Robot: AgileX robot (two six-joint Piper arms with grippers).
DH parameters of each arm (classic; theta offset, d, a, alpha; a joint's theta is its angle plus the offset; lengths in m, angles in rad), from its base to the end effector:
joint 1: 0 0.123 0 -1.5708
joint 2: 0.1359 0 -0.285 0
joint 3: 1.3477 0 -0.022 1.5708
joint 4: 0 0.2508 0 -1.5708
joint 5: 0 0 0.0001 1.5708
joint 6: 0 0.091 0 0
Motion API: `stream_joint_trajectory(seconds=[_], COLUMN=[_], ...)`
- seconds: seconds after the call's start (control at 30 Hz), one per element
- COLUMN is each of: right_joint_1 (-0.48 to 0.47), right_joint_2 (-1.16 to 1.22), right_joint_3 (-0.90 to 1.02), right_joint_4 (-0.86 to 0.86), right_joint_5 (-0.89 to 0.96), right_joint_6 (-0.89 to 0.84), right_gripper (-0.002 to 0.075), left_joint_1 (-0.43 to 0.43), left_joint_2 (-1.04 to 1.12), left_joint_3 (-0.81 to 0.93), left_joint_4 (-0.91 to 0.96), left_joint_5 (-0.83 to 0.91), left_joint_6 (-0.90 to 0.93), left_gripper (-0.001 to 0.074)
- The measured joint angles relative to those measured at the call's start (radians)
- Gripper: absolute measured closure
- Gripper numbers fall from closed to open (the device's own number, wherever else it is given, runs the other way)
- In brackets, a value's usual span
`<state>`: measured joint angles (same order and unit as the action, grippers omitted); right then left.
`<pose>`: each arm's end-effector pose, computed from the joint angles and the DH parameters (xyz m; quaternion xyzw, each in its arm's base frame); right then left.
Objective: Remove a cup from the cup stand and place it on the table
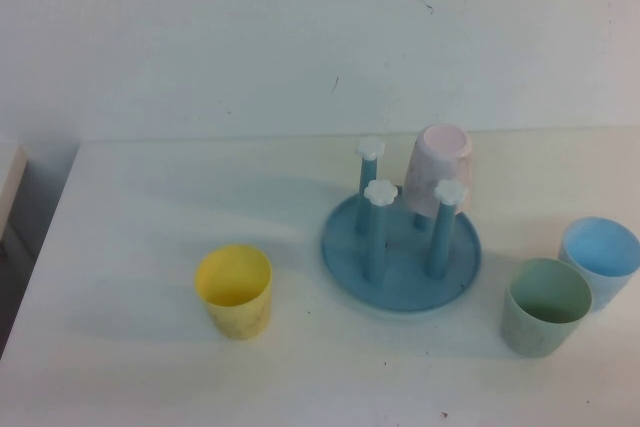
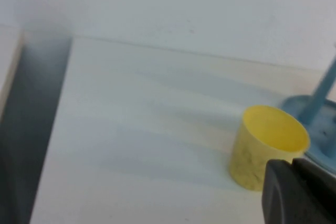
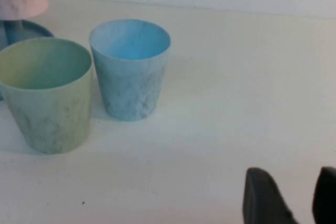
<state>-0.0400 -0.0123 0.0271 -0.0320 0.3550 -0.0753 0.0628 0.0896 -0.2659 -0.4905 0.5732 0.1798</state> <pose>0.0530 -0.0031 0.1728 -0.0228 0.7993 -0.0480 0.5986 0.0451 -0.0205 0.2511 -0.0412 0.7873 -0.1558 0.5952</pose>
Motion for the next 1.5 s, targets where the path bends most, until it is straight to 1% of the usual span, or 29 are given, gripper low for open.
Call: stream_joint_trajectory(seconds=[0.07, 0.1, 0.23, 0.37, 0.47, 0.57, 0.7, 0.8, 0.9, 0.97, 1.13, 1.33, 1.5], right_joint_1=[0.0, 0.0, 0.0, 0.0, 0.0, 0.0, 0.0, 0.0, 0.0, 0.0, 0.0, 0.0, 0.0], right_joint_2=[0.0, 0.0, 0.0, 0.0, 0.0, 0.0, 0.0, 0.0, 0.0, 0.0, 0.0, 0.0, 0.0], right_joint_3=[0.0, 0.0, 0.0, 0.0, 0.0, 0.0, 0.0, 0.0, 0.0, 0.0, 0.0, 0.0, 0.0], right_joint_4=[0.0, 0.0, 0.0, 0.0, 0.0, 0.0, 0.0, 0.0, 0.0, 0.0, 0.0, 0.0, 0.0], right_joint_5=[0.0, 0.0, 0.0, 0.0, 0.0, 0.0, 0.0, 0.0, 0.0, 0.0, 0.0, 0.0, 0.0], right_joint_6=[0.0, 0.0, 0.0, 0.0, 0.001, 0.002, 0.002, 0.002, 0.002, 0.003, 0.003, 0.003, 0.003], right_gripper=[0.0509, 0.0509, 0.0509, 0.0509, 0.0509, 0.0509, 0.0509, 0.0509, 0.0509, 0.0509, 0.0509, 0.0509, 0.0509], left_joint_1=[0.0, 0.0, 0.001, 0.001, 0.001, 0.001, 0.001, 0.001, -0.008, -0.02, -0.05, -0.06, -0.06], left_joint_2=[-0.056, -0.08, -0.101, -0.101, -0.101, -0.101, -0.101, -0.101, -0.101, -0.101, -0.101, -0.101, -0.101], left_joint_3=[0.036, 0.061, 0.152, 0.229, 0.281, 0.292, 0.293, 0.293, 0.293, 0.293, 0.293, 0.292, 0.292], left_joint_4=[0.114, 0.154, 0.234, 0.271, 0.297, 0.347, 0.419, 0.427, 0.4, 0.38, 0.373, 0.428, 0.438], left_joint_5=[-0.026, -0.039, -0.082, -0.168, -0.263, -0.332, -0.361, -0.358, -0.305, -0.264, -0.262, -0.26, -0.26], left_joint_6=[-0.17, -0.219, -0.28, -0.273, -0.241, -0.232, -0.197, -0.135, -0.12, -0.15, -0.224, -0.205, -0.18], left_gripper=[0.0737, 0.0737, 0.0737, 0.0737, 0.0737, 0.0737, 0.0737, 0.0737, 0.0737, 0.0737, 0.0737, 0.0737, 0.0737])
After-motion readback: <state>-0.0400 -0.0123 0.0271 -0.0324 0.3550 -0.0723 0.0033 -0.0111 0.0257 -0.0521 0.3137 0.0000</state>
